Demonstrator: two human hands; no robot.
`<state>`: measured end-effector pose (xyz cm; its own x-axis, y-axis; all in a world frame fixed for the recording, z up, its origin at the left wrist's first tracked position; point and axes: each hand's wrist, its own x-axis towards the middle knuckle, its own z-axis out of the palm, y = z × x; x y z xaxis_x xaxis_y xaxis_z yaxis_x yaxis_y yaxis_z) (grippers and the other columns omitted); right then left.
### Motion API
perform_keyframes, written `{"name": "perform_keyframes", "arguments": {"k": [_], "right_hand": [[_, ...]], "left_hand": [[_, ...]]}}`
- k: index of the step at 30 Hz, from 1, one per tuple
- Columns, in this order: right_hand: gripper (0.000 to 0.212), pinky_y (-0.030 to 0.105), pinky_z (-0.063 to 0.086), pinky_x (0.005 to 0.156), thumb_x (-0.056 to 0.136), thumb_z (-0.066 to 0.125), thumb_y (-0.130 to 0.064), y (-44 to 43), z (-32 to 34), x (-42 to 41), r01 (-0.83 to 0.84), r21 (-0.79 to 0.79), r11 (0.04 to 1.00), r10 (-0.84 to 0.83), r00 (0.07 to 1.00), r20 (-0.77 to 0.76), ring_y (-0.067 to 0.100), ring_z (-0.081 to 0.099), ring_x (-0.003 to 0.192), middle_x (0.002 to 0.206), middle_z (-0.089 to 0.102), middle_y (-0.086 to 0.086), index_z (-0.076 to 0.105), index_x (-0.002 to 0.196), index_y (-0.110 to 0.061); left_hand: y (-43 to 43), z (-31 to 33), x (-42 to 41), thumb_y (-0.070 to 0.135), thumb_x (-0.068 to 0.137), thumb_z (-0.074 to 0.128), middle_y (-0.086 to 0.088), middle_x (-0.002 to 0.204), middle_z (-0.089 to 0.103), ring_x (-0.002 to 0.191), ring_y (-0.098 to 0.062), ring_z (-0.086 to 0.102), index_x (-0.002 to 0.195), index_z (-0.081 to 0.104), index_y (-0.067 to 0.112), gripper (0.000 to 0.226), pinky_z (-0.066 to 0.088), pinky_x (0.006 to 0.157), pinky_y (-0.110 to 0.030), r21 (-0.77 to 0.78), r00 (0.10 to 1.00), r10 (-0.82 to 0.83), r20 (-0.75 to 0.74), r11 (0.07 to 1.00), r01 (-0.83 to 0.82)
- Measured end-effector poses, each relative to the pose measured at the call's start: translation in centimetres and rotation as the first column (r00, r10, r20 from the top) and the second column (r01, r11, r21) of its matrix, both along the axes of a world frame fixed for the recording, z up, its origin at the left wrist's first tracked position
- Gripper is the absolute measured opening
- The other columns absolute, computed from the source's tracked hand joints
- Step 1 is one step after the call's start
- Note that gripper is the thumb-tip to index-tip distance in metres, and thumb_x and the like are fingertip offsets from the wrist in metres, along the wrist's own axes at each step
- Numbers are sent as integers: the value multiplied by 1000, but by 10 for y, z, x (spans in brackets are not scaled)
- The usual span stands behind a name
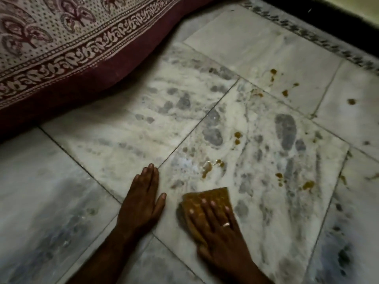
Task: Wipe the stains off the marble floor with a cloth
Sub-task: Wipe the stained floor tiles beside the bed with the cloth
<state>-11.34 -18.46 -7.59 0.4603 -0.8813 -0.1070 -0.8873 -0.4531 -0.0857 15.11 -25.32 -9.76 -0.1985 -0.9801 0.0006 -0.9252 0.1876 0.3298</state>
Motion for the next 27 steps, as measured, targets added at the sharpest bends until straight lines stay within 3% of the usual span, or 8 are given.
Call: {"name": "perform_keyframes", "arguments": {"k": [3, 7, 11, 16, 21, 24, 27], "right_hand": [[78, 55, 25, 117, 84, 48, -47, -23, -4, -29, 286, 4, 958, -286, 958, -33, 34, 36, 150, 166, 28, 14, 37, 158, -27], [76, 56, 15, 120, 92, 37, -49, -97, -6, -11, 437, -16, 899, -437, 899, 8, 34, 27, 154, 168, 24, 14, 23, 163, -25], [78, 60, 13, 122, 93, 38, -53, -121, -7, 31, 304, 12, 953, -305, 952, 42, 32, 14, 157, 171, 13, 9, 16, 164, -30], [80, 56, 18, 120, 90, 46, -54, -52, -2, 19, -20, -4, 1000, 20, 1000, 14, 32, 21, 156, 170, 20, 9, 21, 163, -32], [75, 53, 18, 119, 91, 43, -51, -116, -11, -11, 267, -51, 962, -267, 964, 17, 31, 28, 154, 169, 25, 8, 27, 161, -32], [73, 55, 7, 119, 94, 34, -54, -180, -10, 28, 217, 0, 976, -217, 976, 20, 37, 23, 155, 170, 20, 11, 21, 163, -32], [72, 57, 6, 120, 95, 37, -52, -177, -11, 70, 62, -1, 998, -62, 997, 42, 37, 21, 155, 169, 22, 12, 24, 162, -28]], "left_hand": [[-11, -2, -9, 57, 103, 15, -13, 168, 15, 155, -25, 15, 159, 18, 5, 77, 5, 126, -36, 18, 998, -13, 61, 1000, 12], [-20, -4, -17, 58, 102, 15, -13, 168, 16, 155, -24, 15, 159, 19, 5, 78, 5, 126, -36, 10, 996, -26, 89, 1000, 25], [-22, -3, -17, 56, 103, 13, -13, 167, 18, 155, -24, 16, 159, 22, 5, 76, 5, 126, -36, 17, 997, -29, 78, 999, 28], [-34, -1, -21, 57, 105, 11, -14, 167, 20, 155, -24, 15, 158, 24, 4, 76, 8, 125, -38, 41, 997, -55, 47, 998, 54], [-49, -1, -26, 60, 104, 14, -13, 166, 21, 154, -25, 21, 157, 28, 4, 78, 13, 123, -38, 17, 995, -97, 32, 995, 96], [-54, -1, -31, 59, 105, 14, -13, 167, 18, 155, -22, 14, 157, 25, 3, 78, 10, 124, -37, -19, 996, -74, -48, 997, 73], [-54, 4, -32, 54, 106, 19, -16, 166, 19, 156, -21, 11, 156, 24, -2, 75, 8, 126, -35, -84, 984, -38, -174, 996, 23]]}}
